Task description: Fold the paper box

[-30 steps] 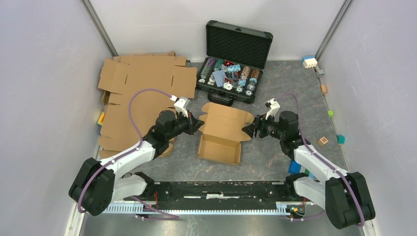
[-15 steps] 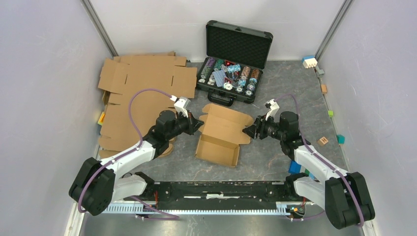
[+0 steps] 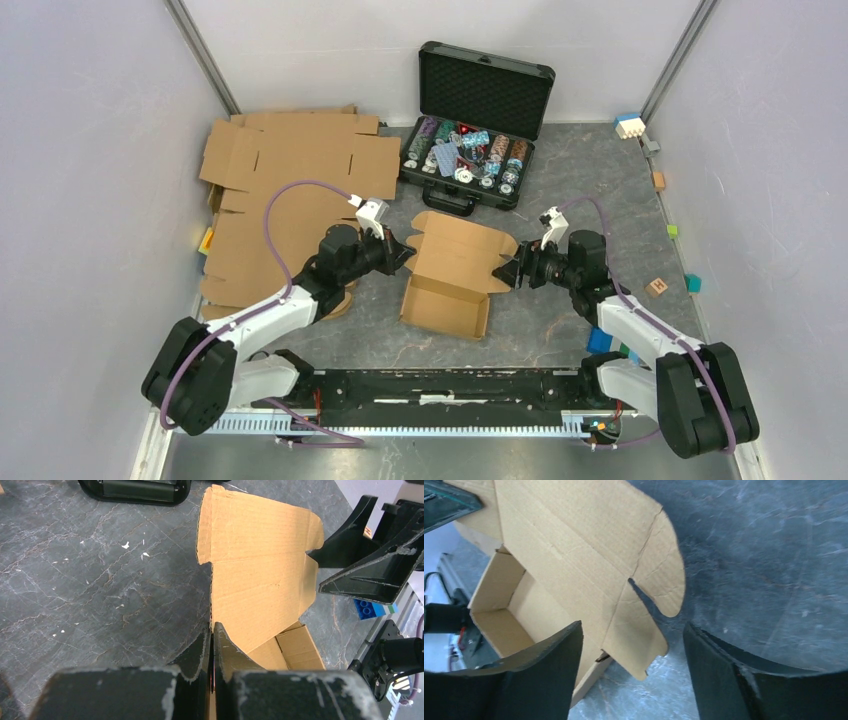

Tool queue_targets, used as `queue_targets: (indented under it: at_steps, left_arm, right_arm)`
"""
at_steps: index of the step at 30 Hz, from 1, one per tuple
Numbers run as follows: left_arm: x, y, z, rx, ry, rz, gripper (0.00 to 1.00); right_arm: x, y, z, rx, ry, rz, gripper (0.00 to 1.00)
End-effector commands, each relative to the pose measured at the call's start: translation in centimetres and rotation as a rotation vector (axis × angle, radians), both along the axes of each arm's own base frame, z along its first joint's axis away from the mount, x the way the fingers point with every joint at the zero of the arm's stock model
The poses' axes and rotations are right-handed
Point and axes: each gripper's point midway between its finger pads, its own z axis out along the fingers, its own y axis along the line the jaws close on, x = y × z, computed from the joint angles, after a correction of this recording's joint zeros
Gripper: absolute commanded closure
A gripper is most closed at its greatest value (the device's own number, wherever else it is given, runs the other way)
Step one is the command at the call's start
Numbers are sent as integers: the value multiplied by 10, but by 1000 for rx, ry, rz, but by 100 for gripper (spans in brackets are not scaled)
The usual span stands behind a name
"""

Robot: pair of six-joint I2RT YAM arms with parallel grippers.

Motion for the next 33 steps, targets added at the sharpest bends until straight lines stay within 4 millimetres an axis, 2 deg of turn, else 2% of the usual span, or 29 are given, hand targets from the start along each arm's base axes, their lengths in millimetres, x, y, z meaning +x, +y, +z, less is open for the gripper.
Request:
queue_targets:
  at_steps: [1,7,10,13,14,18,19,21,23,26,33]
  left_arm:
    - [2,-6,16,-24,-65,-27,98]
    - [1,-8,16,-24,-60,-33,98]
    - [-1,-9,18,-29,-62,-38,98]
    - [-2,-10,18,-29,-60,-42,97]
    - [-2,-10,18,-28,-59,-42,95]
    - [0,-8,18,-22,-59,-29,69]
    - [1,-7,19,-19,-61,-20,65]
    - [5,-5,19,-7,-57,2,62]
    - [8,-9,20,1,-38,-8,63]
    - [6,-16,17,12,2,-48,73]
    - [10,-6,16,41,-1,13,85]
  right_arm:
    - [0,15,24,102,-58,68,29]
    - [2,17,34,113,-62,71,54]
    - [4,16,33,102,-53,56,66]
    - [7,14,32,87,-49,33,85]
    - [9,12,32,76,-53,19,87]
    - [21,9,40,-17,-103,-4,87]
    - [23,10,42,-46,-110,0,87]
    - [28,10,46,-97,-126,9,86]
    - [30,12,50,-122,-134,19,86]
    - [31,13,49,-142,-133,13,86]
    - [32,21,58,-145,-164,-29,87]
